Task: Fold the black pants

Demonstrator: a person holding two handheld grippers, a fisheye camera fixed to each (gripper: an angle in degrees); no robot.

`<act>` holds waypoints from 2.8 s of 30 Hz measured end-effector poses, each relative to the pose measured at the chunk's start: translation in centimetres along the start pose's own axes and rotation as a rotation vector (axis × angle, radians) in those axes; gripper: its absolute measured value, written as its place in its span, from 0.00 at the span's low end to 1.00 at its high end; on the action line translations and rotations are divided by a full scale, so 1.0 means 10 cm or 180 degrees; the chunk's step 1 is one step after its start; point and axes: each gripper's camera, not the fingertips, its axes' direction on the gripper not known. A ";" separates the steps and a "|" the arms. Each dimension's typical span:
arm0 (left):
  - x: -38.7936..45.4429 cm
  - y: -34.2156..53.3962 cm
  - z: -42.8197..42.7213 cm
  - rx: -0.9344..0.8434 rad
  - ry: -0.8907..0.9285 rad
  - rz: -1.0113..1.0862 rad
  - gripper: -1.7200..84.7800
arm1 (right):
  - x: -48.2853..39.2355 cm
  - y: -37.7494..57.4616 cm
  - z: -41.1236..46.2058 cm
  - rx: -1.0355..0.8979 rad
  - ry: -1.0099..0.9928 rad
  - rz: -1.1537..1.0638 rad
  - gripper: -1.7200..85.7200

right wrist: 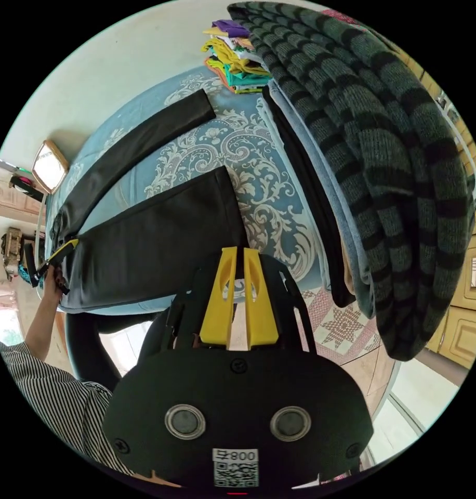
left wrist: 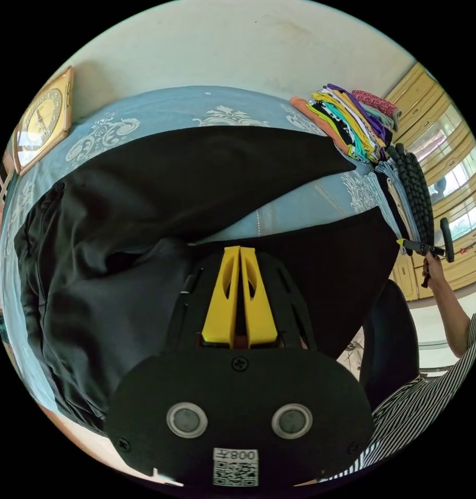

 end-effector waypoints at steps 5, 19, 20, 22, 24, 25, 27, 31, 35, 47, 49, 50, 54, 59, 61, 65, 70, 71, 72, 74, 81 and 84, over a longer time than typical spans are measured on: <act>-0.09 0.20 -0.20 -0.0092 -0.0183 -0.0154 0.02 | -0.55 -0.01 -0.29 0.0458 0.0215 -0.0240 0.02; -0.36 0.96 -1.22 -0.0124 -0.0569 -0.0527 0.02 | -3.79 -0.33 0.73 -0.0185 -0.0451 -0.2842 0.02; -0.43 1.02 -1.20 -0.0313 -0.0473 -0.0571 0.02 | -3.89 -0.32 0.79 -0.0145 -0.0288 -0.2893 0.02; -0.50 1.06 -1.31 -0.0180 -0.0310 -0.0612 0.02 | -3.96 -0.30 0.78 -0.0074 -0.0259 -0.2943 0.02; -0.54 1.03 -1.50 -0.0189 -0.0331 -0.0629 0.02 | -3.96 -0.29 0.78 -0.0019 -0.0292 -0.2884 0.02; -0.53 1.03 -1.58 -0.0127 -0.0399 -0.0628 0.02 | -3.97 -0.28 0.77 0.0006 -0.0284 -0.2871 0.02; -0.59 1.11 -1.89 0.0072 -0.0599 -0.0720 0.02 | -4.03 -0.30 0.75 -0.0048 -0.0199 -0.2891 0.02; -0.87 1.33 -2.15 -0.0015 -0.0855 -0.1107 0.02 | -4.17 -0.37 0.63 -0.0043 -0.0273 -0.2911 0.02; -1.22 1.48 -2.48 0.0012 -0.0446 -0.1404 0.02 | -4.28 -0.48 0.70 -0.0253 -0.0338 -0.2900 0.02; -1.90 1.42 -3.37 0.0233 -0.0851 -0.1849 0.02 | -5.08 -0.65 0.75 -0.0369 -0.0744 -0.3348 0.02; -1.92 1.34 -3.54 0.0388 -0.0844 -0.1794 0.03 | -5.10 -0.68 0.75 -0.0335 -0.0801 -0.3312 0.02; -1.92 1.27 -3.66 0.0556 -0.0818 -0.1670 0.03 | -5.09 -0.70 0.72 -0.0390 -0.0875 -0.3326 0.02; -2.16 0.82 -3.98 0.0825 -0.0595 -0.1247 0.06 | -5.03 -0.87 0.57 -0.0318 -0.1129 -0.3301 0.02; -2.61 0.12 -4.17 0.0811 -0.0654 -0.1092 0.10 | -5.11 -1.44 0.31 -0.0072 -0.1362 -0.3236 0.02; -2.81 -0.12 -4.20 0.0746 -0.0587 -0.1169 0.10 | -5.17 -1.60 0.28 -0.0029 -0.1339 -0.3256 0.02; -3.16 -0.56 -4.26 0.0600 -0.0635 -0.1310 0.11 | -5.25 -1.80 0.30 -0.0079 -0.1338 -0.3144 0.02; -3.50 -0.95 -4.38 0.0596 -0.0521 -0.1480 0.12 | -5.30 -1.84 0.18 0.0087 -0.1389 -0.3099 0.03; -3.60 -1.04 -4.42 0.0616 -0.0450 -0.1548 0.12 | -5.32 -1.88 0.14 0.0113 -0.1422 -0.3095 0.03; -3.69 -1.13 -4.45 0.0631 -0.0369 -0.1616 0.12 | -5.34 -1.91 0.13 0.0122 -0.1426 -0.3089 0.03; -3.81 -1.28 -4.49 0.0681 -0.0266 -0.1711 0.12 | -5.43 -2.03 0.05 0.0188 -0.1411 -0.3079 0.04; -3.96 -1.87 -4.61 0.0661 -0.0120 -0.1492 0.15 | -5.86 -2.42 -0.09 0.0296 -0.1135 -0.3246 0.09; -3.98 -2.16 -4.65 0.0469 -0.0189 -0.1273 0.15 | -6.08 -2.63 -0.11 0.0238 -0.1146 -0.3442 0.11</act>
